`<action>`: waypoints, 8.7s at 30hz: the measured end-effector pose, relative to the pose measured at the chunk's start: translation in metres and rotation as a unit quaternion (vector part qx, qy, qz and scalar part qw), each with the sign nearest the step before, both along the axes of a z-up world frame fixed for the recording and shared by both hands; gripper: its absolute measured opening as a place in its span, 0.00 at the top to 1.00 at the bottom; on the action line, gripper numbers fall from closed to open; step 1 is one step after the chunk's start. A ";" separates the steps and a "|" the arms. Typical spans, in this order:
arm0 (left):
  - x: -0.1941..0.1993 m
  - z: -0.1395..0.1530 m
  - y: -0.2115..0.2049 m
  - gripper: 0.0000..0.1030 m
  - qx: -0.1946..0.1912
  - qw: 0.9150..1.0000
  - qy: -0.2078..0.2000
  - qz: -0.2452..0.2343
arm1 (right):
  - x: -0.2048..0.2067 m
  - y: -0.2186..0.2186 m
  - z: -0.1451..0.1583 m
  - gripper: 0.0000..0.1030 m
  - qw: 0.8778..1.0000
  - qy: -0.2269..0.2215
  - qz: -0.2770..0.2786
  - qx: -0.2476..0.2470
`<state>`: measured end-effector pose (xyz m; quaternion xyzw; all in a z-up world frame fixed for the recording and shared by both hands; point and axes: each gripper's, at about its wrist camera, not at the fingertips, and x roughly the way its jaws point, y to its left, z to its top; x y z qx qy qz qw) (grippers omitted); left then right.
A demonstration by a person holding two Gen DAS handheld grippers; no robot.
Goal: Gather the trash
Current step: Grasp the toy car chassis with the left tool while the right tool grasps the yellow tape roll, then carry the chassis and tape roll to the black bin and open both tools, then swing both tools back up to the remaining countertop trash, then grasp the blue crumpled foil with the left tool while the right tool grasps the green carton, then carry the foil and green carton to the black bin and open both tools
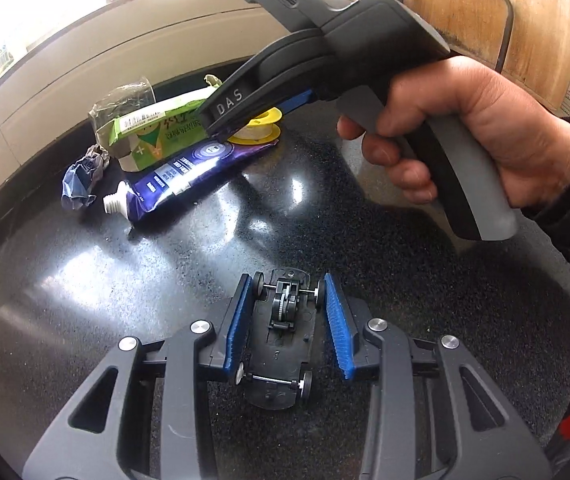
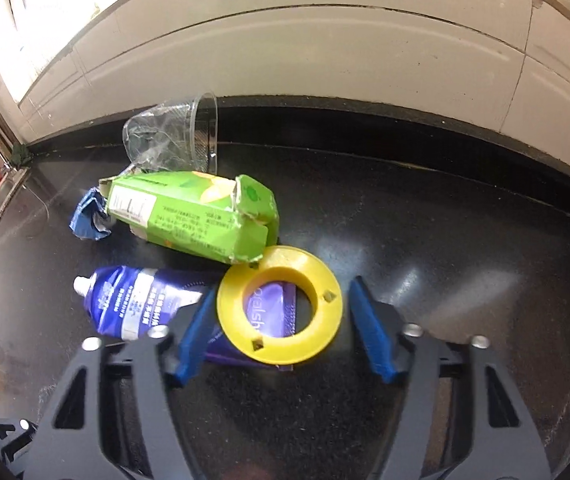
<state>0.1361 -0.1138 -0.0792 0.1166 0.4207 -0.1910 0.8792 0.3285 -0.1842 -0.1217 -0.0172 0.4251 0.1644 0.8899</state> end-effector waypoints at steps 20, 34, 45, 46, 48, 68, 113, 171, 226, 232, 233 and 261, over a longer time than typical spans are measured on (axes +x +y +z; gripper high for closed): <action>-0.054 0.026 0.044 0.65 -0.025 0.996 0.005 0.086 | -0.221 -0.035 0.024 0.46 0.998 -0.035 -0.043 0.005; -0.094 0.028 0.067 0.65 -0.026 0.993 -0.004 0.112 | -0.287 -0.020 0.021 0.46 0.998 -0.040 -0.042 0.016; -0.137 0.060 0.128 0.65 -0.029 0.984 -0.047 0.171 | -0.288 0.068 0.048 0.46 0.997 -0.065 0.049 0.013; -0.145 0.064 0.141 0.65 -0.029 0.981 -0.052 0.185 | -0.289 0.081 0.050 0.46 0.996 -0.067 0.063 0.014; -0.164 0.072 0.170 0.65 -0.029 0.974 -0.063 0.218 | -0.293 0.117 0.055 0.46 0.992 -0.069 0.099 0.017; -0.404 0.007 0.434 0.65 -0.025 0.839 -0.012 0.543 | -0.430 0.504 0.000 0.46 0.876 -0.003 0.481 0.007; -0.379 -0.009 0.417 0.15 -0.026 0.874 -0.040 0.484 | -0.405 0.451 0.024 0.19 0.905 -0.035 0.424 0.003; 0.204 -0.004 0.148 0.41 -0.004 0.996 0.026 0.085 | 0.028 0.073 0.020 0.55 0.973 -0.039 0.199 -0.113; -0.204 0.083 0.244 0.76 -0.017 0.956 -0.057 0.288 | -0.313 0.170 0.067 0.66 0.983 -0.082 0.165 -0.002; -0.282 0.081 0.324 0.76 -0.011 0.917 -0.057 0.396 | -0.343 0.284 0.071 0.66 0.956 -0.079 0.283 0.022; -0.294 0.080 0.334 0.76 -0.010 0.910 -0.055 0.410 | -0.351 0.303 0.072 0.66 0.950 -0.077 0.303 0.025; -0.425 -0.090 0.479 0.76 -0.111 0.820 0.068 0.557 | -0.451 0.555 -0.072 0.66 0.875 0.042 0.473 -0.092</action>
